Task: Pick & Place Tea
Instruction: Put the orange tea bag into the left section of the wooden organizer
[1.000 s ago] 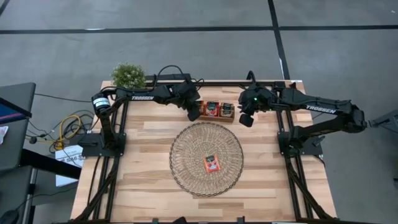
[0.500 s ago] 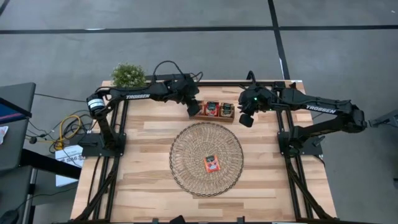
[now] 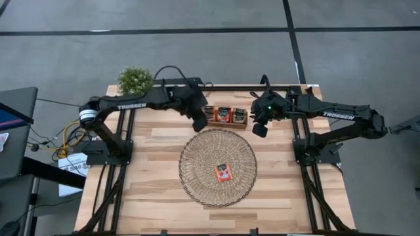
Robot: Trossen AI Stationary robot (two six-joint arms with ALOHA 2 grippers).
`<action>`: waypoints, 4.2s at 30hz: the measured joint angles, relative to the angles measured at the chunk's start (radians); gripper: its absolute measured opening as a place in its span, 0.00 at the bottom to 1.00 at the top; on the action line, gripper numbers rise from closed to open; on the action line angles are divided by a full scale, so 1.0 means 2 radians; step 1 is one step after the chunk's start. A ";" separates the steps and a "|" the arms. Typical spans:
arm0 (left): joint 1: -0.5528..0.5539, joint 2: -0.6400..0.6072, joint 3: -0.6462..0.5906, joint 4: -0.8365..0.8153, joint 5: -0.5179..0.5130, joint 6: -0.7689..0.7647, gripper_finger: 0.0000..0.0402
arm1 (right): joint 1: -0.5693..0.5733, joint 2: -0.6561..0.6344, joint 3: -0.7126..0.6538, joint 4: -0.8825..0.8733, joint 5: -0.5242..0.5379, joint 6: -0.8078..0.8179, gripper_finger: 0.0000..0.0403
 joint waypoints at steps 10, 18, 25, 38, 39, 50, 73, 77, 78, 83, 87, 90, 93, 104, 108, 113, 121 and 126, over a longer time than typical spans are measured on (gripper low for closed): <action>-0.105 0.016 -0.001 0.020 0.017 0.066 0.40 | 0.004 0.000 0.000 0.001 0.000 0.000 0.16; -0.115 0.055 -0.001 0.039 0.068 0.041 0.40 | 0.011 0.000 0.000 0.002 0.000 0.004 0.16; -0.146 0.114 -0.001 0.070 0.087 0.018 0.40 | 0.036 0.000 0.000 0.000 0.000 0.005 0.16; -0.207 0.145 0.000 0.121 -0.008 -0.047 0.40 | 0.042 -0.057 0.000 -0.004 -0.005 0.031 0.16; -0.211 0.145 0.000 0.123 -0.016 -0.049 0.40 | 0.041 -0.071 0.000 -0.009 -0.006 0.034 0.16; -0.222 0.146 0.000 0.143 -0.068 -0.078 0.40 | 0.071 -0.298 -0.158 0.080 -0.015 0.152 0.16; -0.222 0.251 0.122 0.000 -0.065 -0.065 0.40 | 0.145 -0.497 -0.302 0.157 -0.012 0.236 0.16; -0.222 0.251 0.122 0.001 -0.067 -0.063 0.40 | 0.145 -0.497 -0.302 0.156 -0.012 0.236 0.16; -0.222 0.251 0.122 0.002 -0.067 -0.063 0.40 | 0.145 -0.497 -0.302 0.156 -0.012 0.236 0.16; -0.228 0.251 0.122 0.005 -0.074 -0.061 0.40 | 0.145 -0.497 -0.302 0.156 -0.012 0.236 0.16; -0.233 0.251 0.122 0.005 -0.083 -0.059 0.40 | 0.145 -0.497 -0.302 0.156 -0.012 0.236 0.16; -0.236 0.251 0.122 0.005 -0.106 -0.064 0.40 | 0.145 -0.497 -0.302 0.157 -0.012 0.236 0.16; -0.237 0.251 0.122 0.005 -0.116 -0.066 0.40 | 0.145 -0.497 -0.302 0.157 -0.013 0.236 0.16; -0.242 0.251 0.122 0.005 -0.121 -0.066 0.40 | 0.145 -0.497 -0.302 0.157 -0.012 0.236 0.16; -0.244 0.251 0.122 0.004 -0.122 -0.067 0.40 | 0.145 -0.497 -0.302 0.157 -0.012 0.236 0.16; -0.245 0.257 0.122 0.003 -0.120 -0.067 0.40 | 0.145 -0.496 -0.302 0.157 -0.012 0.236 0.16; -0.245 0.272 0.123 -0.004 -0.119 -0.067 0.40 | 0.145 -0.496 -0.302 0.160 -0.012 0.236 0.16; -0.246 0.274 0.123 -0.010 -0.121 -0.067 0.40 | 0.145 -0.496 -0.302 0.161 -0.012 0.236 0.16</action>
